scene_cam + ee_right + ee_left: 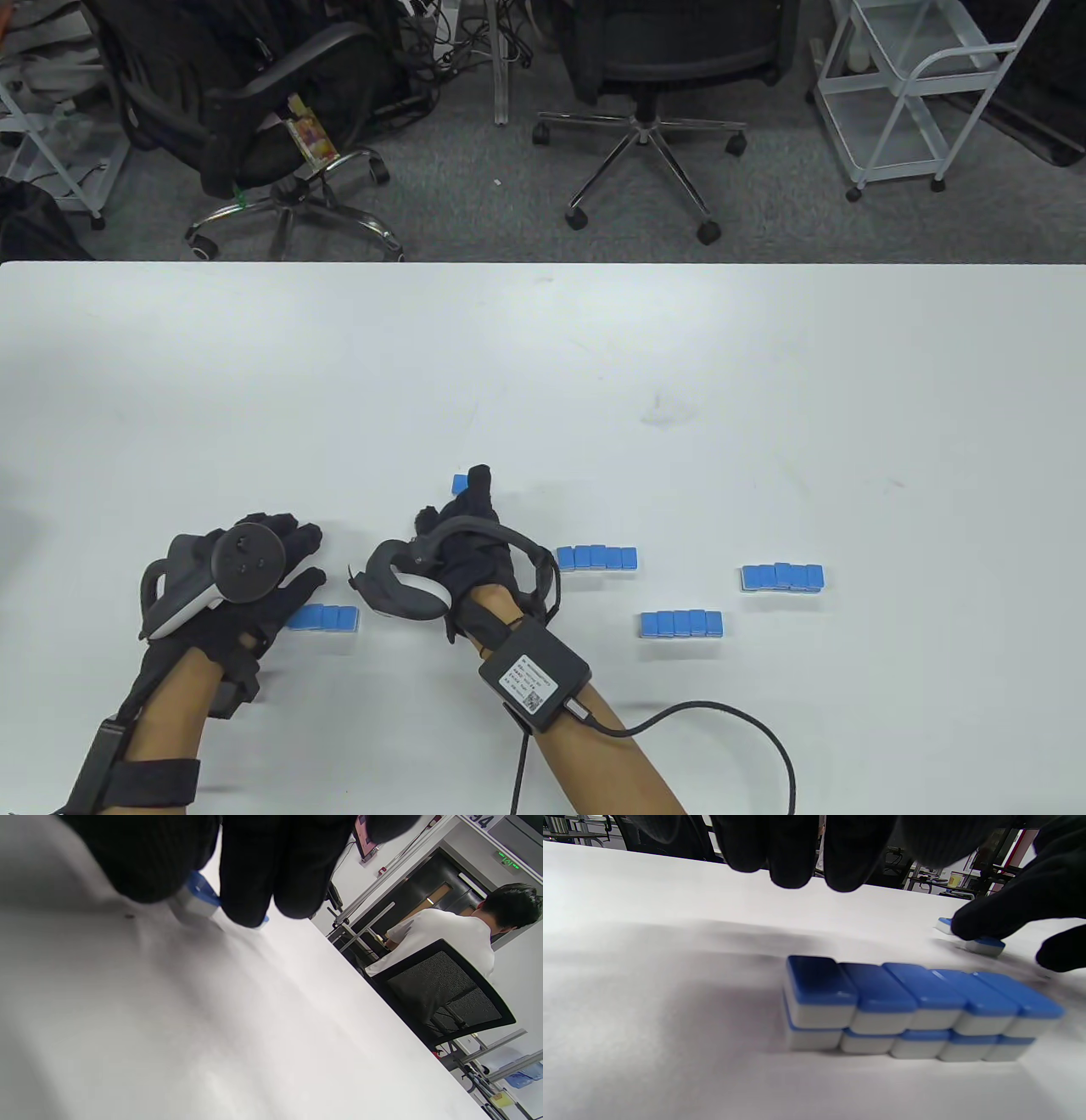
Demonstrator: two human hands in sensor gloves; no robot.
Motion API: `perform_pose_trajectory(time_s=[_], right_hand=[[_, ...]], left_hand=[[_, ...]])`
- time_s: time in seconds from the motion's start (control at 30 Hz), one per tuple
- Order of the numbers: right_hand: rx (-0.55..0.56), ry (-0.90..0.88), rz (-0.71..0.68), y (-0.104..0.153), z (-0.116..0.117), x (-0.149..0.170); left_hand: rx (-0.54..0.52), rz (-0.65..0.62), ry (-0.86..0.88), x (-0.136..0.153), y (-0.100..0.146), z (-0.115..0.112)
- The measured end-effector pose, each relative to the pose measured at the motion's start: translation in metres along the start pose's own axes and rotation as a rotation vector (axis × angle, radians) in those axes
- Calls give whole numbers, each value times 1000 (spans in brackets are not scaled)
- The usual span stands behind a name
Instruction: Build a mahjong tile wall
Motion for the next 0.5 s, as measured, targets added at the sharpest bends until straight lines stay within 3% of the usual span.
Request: perform_pose_trajectory(time_s=[0.23, 0.5], right_hand=[[121, -6, 0, 18, -6, 7], [-61, -174, 8, 39, -5, 40]], left_hand=[[-3, -2, 1, 0, 0, 0], [10, 5, -3, 1, -1, -4]])
Point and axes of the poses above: the tracker on the back of each hand, its own x axis roughly to the little-finger side, its own y axis roughly from the fingertips to the wrist, z = x × y, the point moved 4 cm from there along -y, roughly from the wrist to the fingertips, and after that the axes turned 3 degrees about y, right-handed, at the moved point
